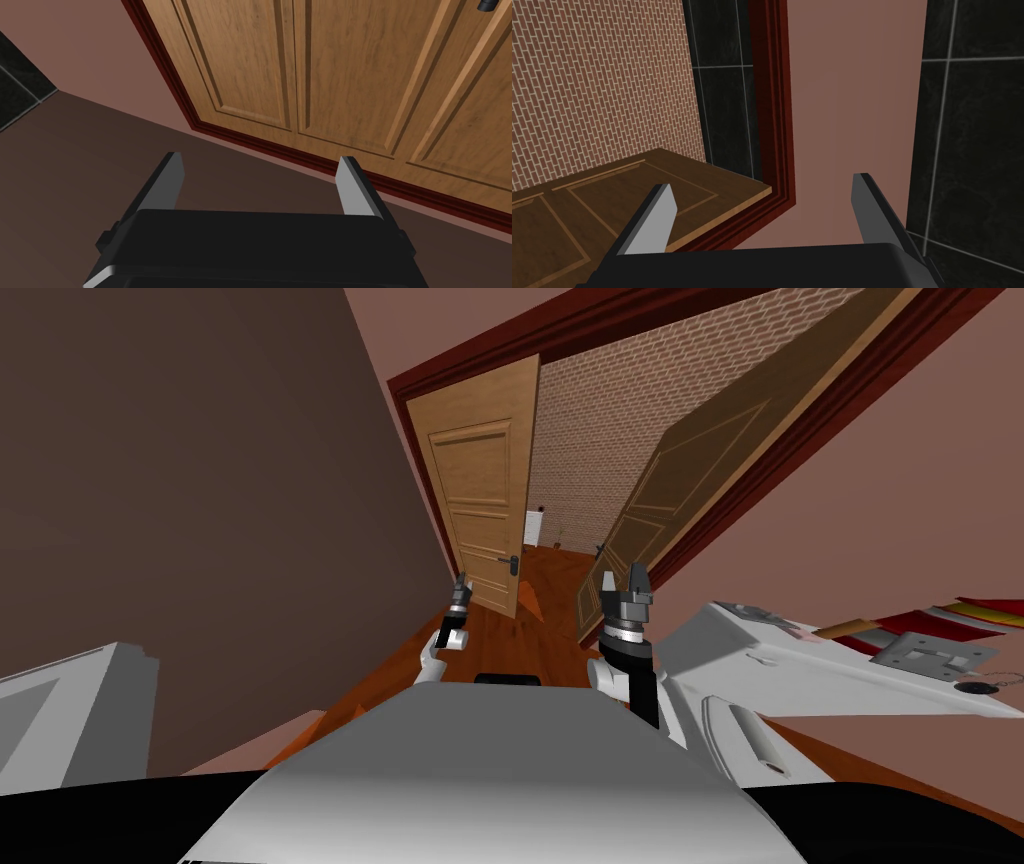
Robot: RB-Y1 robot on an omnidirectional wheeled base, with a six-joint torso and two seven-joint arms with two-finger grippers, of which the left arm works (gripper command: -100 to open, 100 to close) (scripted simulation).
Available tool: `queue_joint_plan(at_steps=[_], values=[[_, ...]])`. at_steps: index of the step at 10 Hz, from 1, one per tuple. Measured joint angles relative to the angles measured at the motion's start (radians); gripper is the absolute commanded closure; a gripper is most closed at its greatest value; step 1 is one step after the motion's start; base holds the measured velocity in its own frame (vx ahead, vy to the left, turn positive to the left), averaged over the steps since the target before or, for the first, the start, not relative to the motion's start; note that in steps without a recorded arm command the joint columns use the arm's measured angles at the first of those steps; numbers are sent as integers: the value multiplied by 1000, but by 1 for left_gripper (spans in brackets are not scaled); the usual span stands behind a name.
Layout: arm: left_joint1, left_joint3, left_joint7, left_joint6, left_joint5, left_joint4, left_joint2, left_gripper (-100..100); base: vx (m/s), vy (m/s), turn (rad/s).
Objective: Push the door open
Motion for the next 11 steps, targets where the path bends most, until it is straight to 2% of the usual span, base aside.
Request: queue_joint_plan(at_steps=[4,8,11], values=[[-52,-8,2,4,6,93,3,-100,60,25,-42],[-120,-17,2,9,11,208,1,-100,68,26,-49],[-167,-27,4,23,16,280,0,-100,70,29,-39]])
